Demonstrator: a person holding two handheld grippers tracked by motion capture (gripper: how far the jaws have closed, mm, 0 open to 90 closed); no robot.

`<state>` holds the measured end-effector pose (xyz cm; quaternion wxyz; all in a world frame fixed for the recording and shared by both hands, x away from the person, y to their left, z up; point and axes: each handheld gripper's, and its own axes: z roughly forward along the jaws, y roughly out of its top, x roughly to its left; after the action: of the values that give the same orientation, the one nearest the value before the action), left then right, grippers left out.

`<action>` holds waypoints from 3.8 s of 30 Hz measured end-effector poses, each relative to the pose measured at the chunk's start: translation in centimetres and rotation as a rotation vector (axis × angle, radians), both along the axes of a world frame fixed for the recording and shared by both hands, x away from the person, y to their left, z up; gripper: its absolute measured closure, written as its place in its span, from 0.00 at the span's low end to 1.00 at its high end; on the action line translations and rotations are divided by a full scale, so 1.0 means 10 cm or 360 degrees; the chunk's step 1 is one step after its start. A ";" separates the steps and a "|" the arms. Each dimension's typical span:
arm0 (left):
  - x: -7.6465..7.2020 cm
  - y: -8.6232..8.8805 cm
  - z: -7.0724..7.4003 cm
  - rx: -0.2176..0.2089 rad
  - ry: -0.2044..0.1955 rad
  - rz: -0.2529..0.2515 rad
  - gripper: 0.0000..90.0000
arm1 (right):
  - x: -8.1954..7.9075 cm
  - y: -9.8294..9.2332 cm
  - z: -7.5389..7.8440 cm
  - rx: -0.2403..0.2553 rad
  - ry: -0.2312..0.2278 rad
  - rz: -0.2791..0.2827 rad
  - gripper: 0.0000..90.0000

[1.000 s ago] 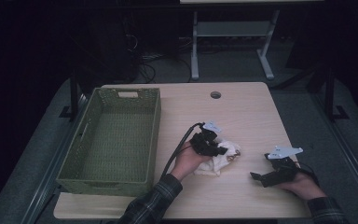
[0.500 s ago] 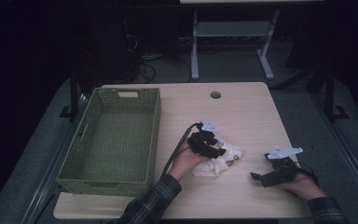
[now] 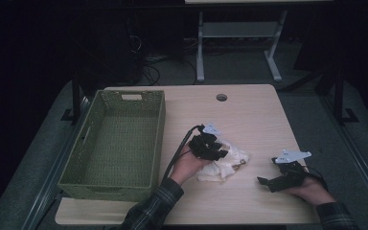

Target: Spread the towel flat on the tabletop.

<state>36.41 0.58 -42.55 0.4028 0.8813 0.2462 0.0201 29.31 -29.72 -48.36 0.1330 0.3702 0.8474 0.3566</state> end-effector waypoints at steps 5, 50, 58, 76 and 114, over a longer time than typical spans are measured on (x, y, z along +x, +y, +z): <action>-0.02 -0.02 -0.05 0.0032 0.0016 0.0004 0.76 | 0.00 0.00 0.00 0.0000 0.0000 0.0000 0.01; 0.05 0.37 0.63 -0.0338 -0.0160 0.0222 0.97 | 0.67 0.58 0.18 0.0088 0.0021 0.0166 0.65; 0.04 0.38 0.65 -0.0344 -0.0168 0.0226 0.97 | 0.76 0.67 0.14 0.0079 0.0063 0.0202 0.95; 0.08 0.51 0.76 -0.0349 -0.0237 0.0402 0.97 | 0.39 0.07 0.36 0.0022 -0.0036 0.0048 0.99; 0.02 0.26 0.26 -0.0106 -0.0115 0.0383 0.66 | 0.46 -0.04 0.40 0.0113 0.0013 0.0024 0.77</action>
<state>36.61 3.18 -39.92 0.4352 0.8302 0.3361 0.0917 33.91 -30.08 -44.34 0.1137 0.3699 0.8375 0.3859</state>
